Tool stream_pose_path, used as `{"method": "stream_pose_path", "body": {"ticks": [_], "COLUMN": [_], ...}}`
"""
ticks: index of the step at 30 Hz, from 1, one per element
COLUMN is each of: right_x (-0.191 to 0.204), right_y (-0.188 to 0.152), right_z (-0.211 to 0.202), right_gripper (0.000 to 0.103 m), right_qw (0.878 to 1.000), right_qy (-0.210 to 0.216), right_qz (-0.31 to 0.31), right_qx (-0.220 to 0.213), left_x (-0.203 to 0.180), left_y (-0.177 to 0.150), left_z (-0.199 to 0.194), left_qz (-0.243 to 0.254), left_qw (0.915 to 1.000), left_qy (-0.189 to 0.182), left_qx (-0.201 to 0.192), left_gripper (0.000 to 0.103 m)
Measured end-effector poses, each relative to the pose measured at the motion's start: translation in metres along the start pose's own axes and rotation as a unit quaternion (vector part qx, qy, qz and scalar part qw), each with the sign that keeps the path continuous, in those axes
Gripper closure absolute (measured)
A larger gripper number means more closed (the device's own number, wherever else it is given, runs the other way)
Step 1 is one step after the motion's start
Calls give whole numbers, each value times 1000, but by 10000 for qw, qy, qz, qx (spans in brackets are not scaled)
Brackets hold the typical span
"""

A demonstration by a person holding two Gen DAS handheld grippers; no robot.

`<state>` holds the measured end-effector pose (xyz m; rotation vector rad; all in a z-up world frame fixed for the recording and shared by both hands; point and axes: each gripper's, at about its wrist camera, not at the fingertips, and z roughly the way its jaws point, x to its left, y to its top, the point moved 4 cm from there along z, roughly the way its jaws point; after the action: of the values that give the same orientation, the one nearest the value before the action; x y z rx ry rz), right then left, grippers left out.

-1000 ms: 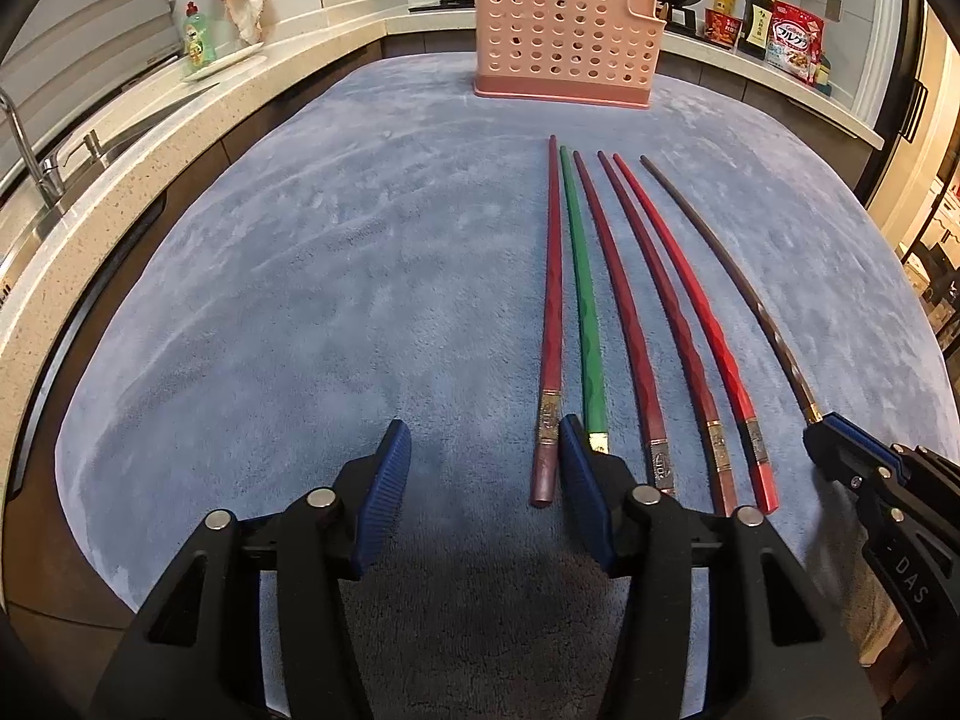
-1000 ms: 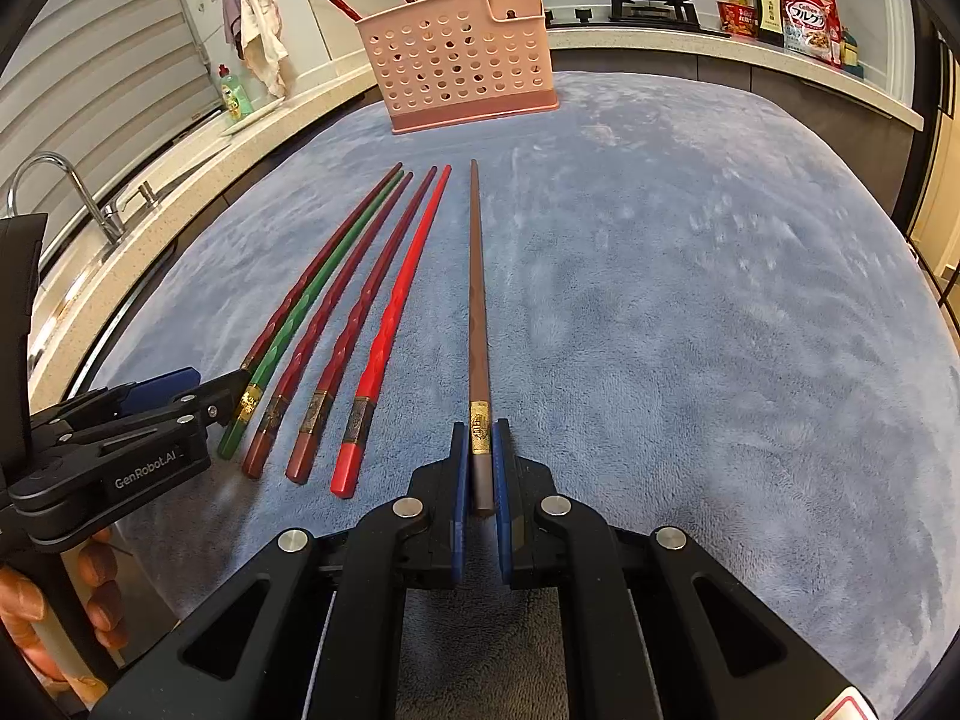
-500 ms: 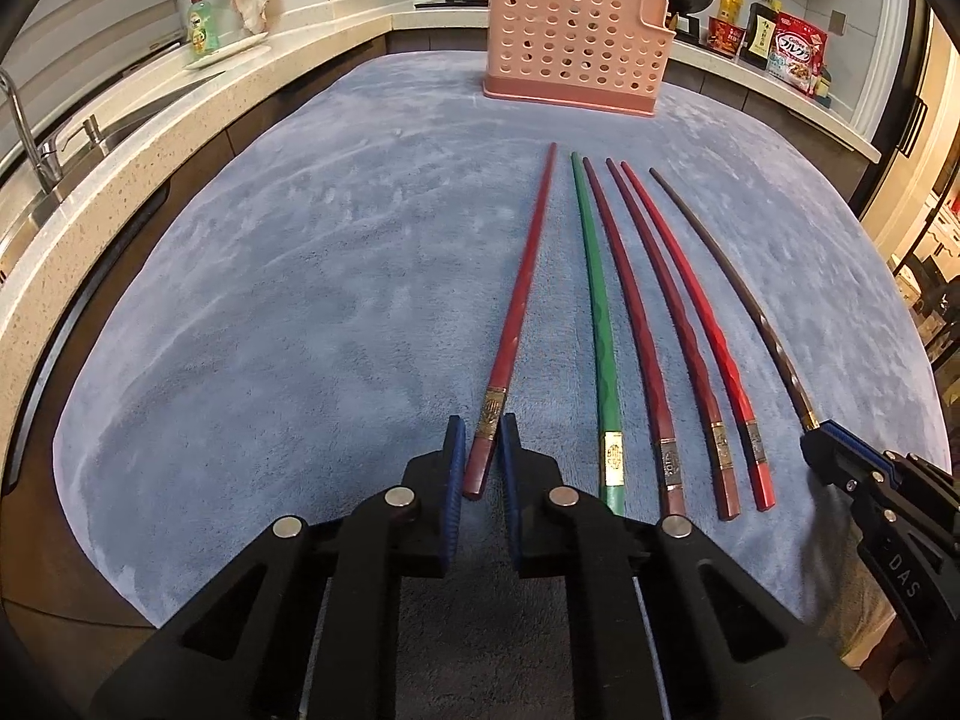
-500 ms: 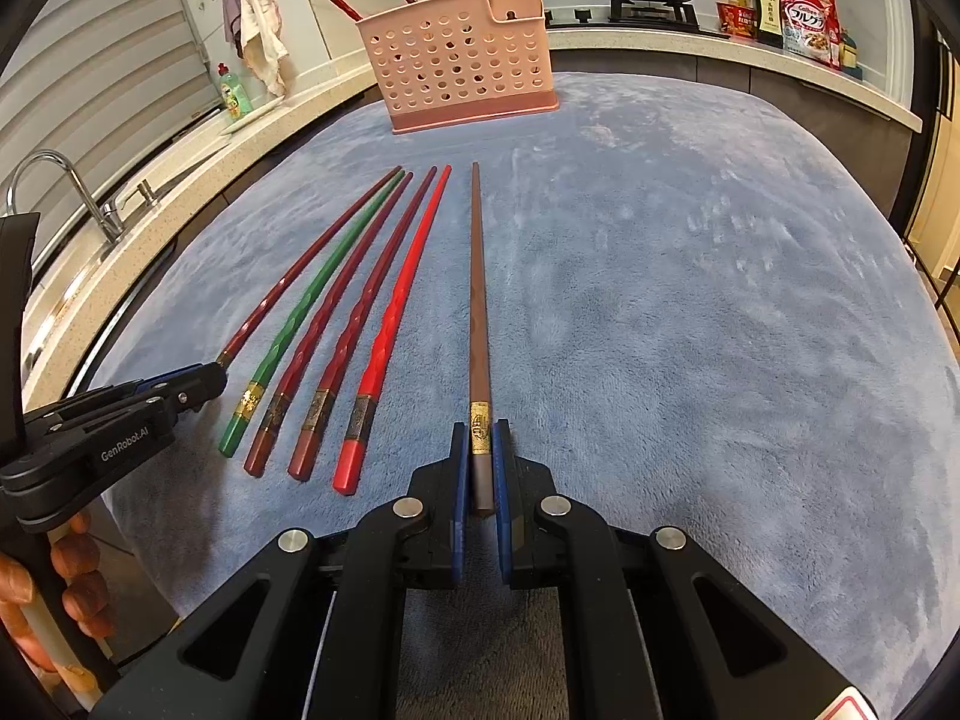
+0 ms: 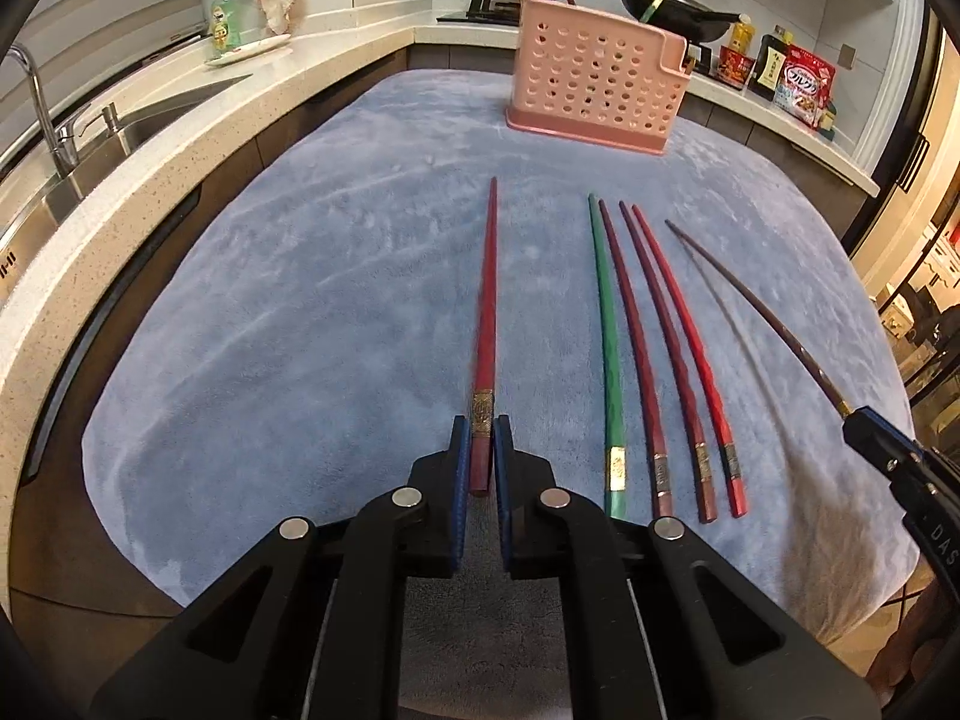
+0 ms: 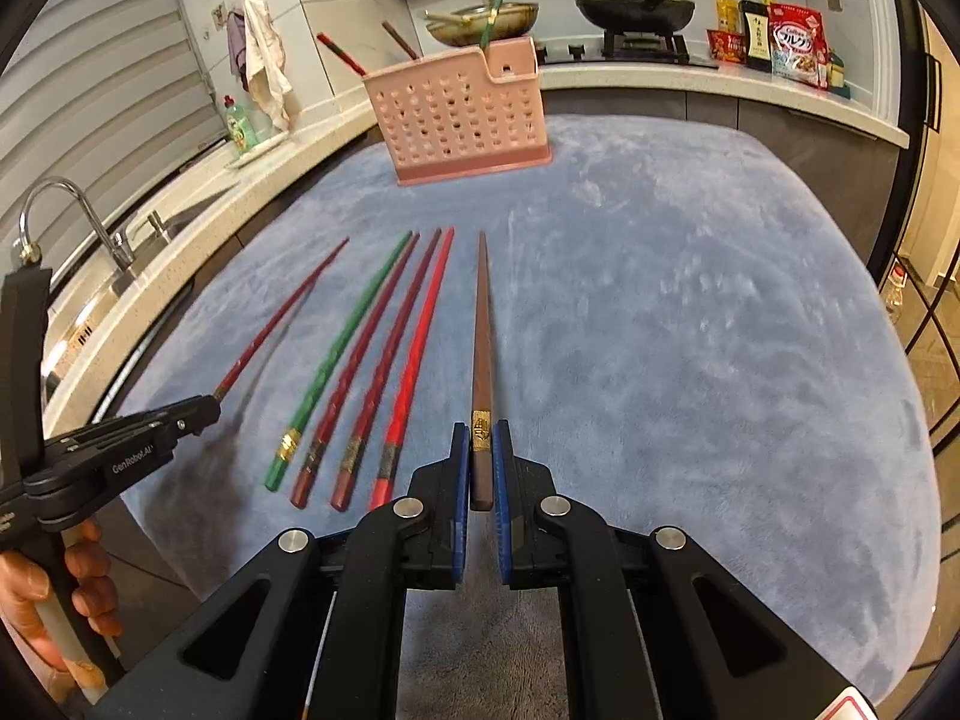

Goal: Organize utensils
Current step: 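Lift both chopsticks and carry them over the pink holder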

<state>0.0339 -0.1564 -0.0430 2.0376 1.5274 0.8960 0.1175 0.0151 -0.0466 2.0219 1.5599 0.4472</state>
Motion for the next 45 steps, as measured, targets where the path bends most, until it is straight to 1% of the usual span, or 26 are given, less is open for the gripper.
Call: {"method": "stream_pose_path", "body": {"ticks": [5, 14, 21, 24, 28, 35, 39, 43, 45], "right_x": [3, 1, -2, -4, -9, -9, -3, 3, 6], "right_y": [30, 75, 111, 131, 158, 204, 240, 282, 302], "right_z": [-25, -52, -67, -70, -70, -70, -68, -63, -59], "right_gripper": [96, 96, 96, 96, 96, 96, 96, 96, 96], "right_qw": [9993, 9961, 9922, 9906, 9884, 9838, 9792, 9742, 9717], "right_qy": [85, 144, 85, 138, 147, 347, 509, 487, 508], "right_qz": [15, 55, 40, 99, 139, 187, 196, 97, 96], "right_qx": [-361, -871, -1240, -1356, -1507, -1751, -1956, -2201, -2306], "left_x": [-3, 2, 4, 3, 4, -1, -8, -13, -15], "left_y": [15, 54, 91, 113, 141, 193, 225, 265, 284], "left_z": [-16, -47, -57, -62, -64, -69, -77, -85, -88], "left_qz": [-14, -107, -6, 54, 58, 71, 105, 130, 108], "left_qw": [9999, 9982, 9966, 9948, 9929, 9898, 9867, 9819, 9799], "left_qy": [-139, -311, -217, -162, -137, -248, -323, -185, -215], "left_qx": [-89, -510, -801, -1008, -1181, -1403, -1588, -1883, -1980], "left_gripper": [96, 96, 96, 96, 96, 96, 96, 96, 96]}}
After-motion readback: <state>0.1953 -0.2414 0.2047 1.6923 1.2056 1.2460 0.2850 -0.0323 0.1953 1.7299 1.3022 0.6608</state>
